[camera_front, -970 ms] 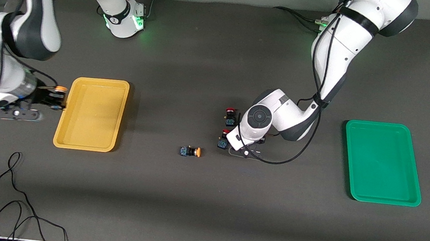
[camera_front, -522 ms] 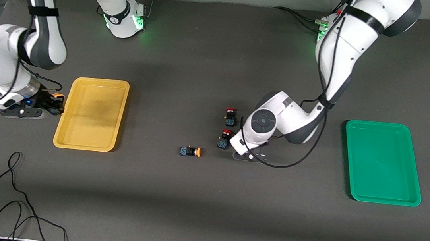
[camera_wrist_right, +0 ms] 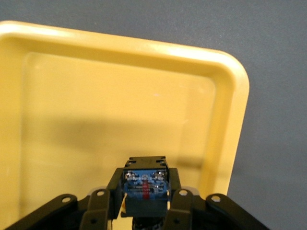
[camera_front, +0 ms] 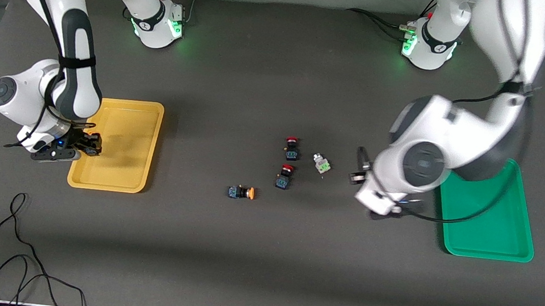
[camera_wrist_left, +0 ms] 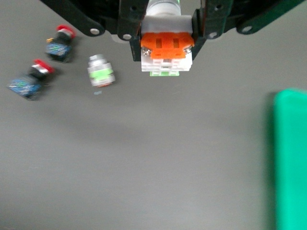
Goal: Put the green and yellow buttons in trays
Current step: 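Carry the yellow button and orange block to the yellow and green trays, then release the block in the green tray and the button in the yellow tray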
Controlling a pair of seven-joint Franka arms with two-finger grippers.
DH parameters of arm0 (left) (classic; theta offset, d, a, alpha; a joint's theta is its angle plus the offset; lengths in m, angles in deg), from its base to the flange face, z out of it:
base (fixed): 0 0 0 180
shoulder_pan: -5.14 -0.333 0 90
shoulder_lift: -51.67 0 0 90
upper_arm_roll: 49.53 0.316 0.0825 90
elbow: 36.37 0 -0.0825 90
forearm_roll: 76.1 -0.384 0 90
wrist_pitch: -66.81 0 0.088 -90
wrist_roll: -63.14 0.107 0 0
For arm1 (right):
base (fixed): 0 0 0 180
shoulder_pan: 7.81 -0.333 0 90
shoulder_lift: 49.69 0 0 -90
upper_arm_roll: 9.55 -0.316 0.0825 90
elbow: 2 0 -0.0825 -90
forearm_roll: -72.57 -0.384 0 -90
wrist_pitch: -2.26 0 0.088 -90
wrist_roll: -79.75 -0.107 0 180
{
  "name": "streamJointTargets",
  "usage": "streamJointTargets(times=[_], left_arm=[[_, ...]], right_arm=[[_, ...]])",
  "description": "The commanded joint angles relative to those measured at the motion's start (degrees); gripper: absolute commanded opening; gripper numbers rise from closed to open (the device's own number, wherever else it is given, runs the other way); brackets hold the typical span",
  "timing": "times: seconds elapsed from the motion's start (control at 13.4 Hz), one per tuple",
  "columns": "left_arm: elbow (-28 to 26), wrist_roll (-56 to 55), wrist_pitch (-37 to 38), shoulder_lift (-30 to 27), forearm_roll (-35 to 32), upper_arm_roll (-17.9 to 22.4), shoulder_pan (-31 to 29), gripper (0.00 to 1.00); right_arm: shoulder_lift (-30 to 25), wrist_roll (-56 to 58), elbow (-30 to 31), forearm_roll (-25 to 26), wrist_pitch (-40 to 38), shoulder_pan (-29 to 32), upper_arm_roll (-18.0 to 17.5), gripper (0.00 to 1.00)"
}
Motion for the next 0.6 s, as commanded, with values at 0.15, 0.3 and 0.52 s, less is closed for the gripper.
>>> streamJointTargets(times=[0.15,0.3,0.52], left_arm=[[2.38,21.46,8.24,-2.31,-2.66,0.02,-13.38,0.00],[1.94,30.44,7.98,-2.23,-5.45,0.02,-19.02,0.00],[-3.14,37.57,1.34,-1.61,-8.80,0.02,-25.53,0.00]], right_arm=[[2.37,2.47,-3.62,-2.59,-1.54,1.49,-0.17,0.86],[2.37,1.51,-4.76,-2.68,-3.03,1.40,-0.17,1.00],[1.59,0.46,-8.27,-2.33,-8.73,0.97,0.18,1.00]])
